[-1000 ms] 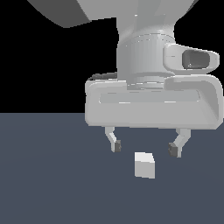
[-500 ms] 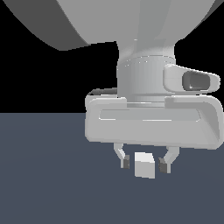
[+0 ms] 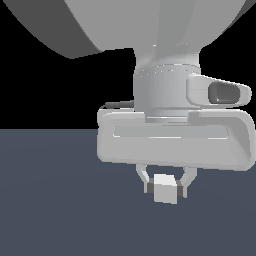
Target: Plug the charger into the wall socket.
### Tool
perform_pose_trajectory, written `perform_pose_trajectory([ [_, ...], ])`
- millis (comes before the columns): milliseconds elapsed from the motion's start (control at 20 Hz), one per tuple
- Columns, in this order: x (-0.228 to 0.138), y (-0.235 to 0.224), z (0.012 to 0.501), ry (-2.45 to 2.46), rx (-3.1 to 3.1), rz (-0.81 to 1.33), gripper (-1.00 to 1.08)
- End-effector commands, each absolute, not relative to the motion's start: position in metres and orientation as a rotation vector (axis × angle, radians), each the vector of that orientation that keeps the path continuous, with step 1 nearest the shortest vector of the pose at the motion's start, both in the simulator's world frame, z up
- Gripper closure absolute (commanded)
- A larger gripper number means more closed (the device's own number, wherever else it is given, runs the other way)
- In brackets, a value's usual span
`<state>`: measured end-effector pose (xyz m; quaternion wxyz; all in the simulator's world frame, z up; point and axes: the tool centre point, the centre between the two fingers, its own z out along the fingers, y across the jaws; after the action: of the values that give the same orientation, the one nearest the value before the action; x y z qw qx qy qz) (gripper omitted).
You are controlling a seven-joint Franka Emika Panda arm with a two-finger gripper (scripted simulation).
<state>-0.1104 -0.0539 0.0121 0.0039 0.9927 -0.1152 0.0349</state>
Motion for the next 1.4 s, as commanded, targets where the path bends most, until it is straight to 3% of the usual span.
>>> perform_pose_trajectory([
  [0, -0.110, -0.054, 0.012, -0.361, 3.111, 0.110, 1.08],
  [500, -0.086, -0.058, 0.029, -0.311, 3.116, 0.110, 1.08],
  [1350, 0.010, -0.065, 0.090, -0.124, 3.134, 0.111, 1.08],
])
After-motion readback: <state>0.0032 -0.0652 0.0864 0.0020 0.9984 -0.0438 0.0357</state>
